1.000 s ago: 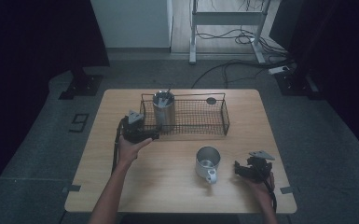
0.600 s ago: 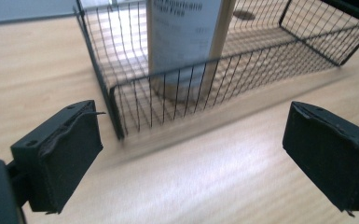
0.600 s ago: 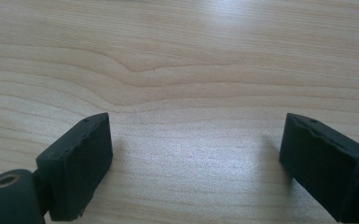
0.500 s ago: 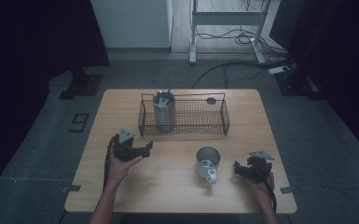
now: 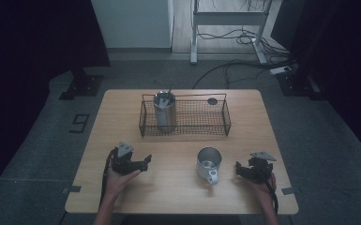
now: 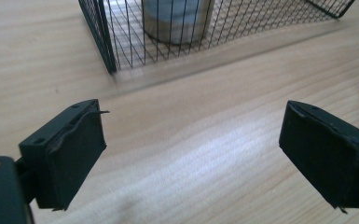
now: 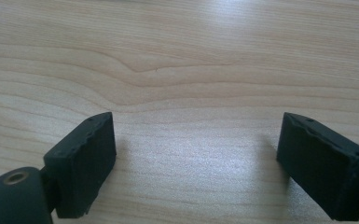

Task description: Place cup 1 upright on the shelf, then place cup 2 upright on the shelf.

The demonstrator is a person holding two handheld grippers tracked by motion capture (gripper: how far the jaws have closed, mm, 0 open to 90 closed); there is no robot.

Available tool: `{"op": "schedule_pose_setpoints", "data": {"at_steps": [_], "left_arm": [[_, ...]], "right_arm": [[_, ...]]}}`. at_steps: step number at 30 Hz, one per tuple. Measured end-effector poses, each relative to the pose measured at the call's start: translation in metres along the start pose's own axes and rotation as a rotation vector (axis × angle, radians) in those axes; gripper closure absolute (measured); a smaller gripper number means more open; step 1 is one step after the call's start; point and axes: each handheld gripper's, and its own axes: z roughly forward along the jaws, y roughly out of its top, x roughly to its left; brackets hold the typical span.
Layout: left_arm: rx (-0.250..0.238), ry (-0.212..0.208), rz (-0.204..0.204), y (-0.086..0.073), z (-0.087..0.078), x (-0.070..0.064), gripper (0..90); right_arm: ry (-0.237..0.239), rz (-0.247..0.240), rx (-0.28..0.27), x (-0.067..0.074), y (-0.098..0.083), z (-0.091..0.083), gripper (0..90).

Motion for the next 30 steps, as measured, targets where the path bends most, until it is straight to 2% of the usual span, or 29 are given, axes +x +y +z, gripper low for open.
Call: {"op": "schedule_pose_setpoints", "data": {"at_steps": [4, 7, 11, 14, 15, 16, 23, 26, 30], "left_arm": [[0.0, 0.003, 0.005, -0.003, 0.001, -0.002, 6.9], [0.003, -0.001, 0.006, -0.005, 0.001, -0.003, 6.9], [0.012, -0.01, 0.002, -0.007, 0.002, -0.004, 7.0], [0.008, -0.013, -0.008, -0.008, 0.002, -0.004, 7.0], [0.002, -0.021, -0.023, -0.009, 0.002, -0.005, 7.1], [0.004, -0.02, -0.021, -0.009, 0.003, -0.005, 7.1], [0.018, -0.022, -0.01, -0.011, 0.006, -0.008, 7.3], [0.023, -0.026, -0.012, -0.013, 0.008, -0.01, 7.3], [0.015, -0.047, -0.03, -0.013, 0.008, -0.011, 7.4]], "right_arm": [[-0.006, 0.008, -0.001, -0.002, 0.0, -0.002, 12.8], [0.008, 0.027, -0.042, -0.003, 0.002, -0.009, 13.1], [0.029, 0.029, -0.084, -0.002, 0.006, -0.019, 13.2], [0.036, 0.028, -0.097, 0.0, 0.007, -0.023, 13.2], [0.069, 0.031, -0.101, 0.001, 0.008, -0.026, 13.2], [0.092, 0.034, -0.104, 0.003, 0.009, -0.028, 13.2], [0.12, 0.013, -0.142, 0.012, 0.016, -0.039, 13.3], [0.158, 0.025, -0.157, 0.015, 0.018, -0.044, 13.3], [0.178, 0.025, -0.179, 0.018, 0.02, -0.05, 13.4]]}}
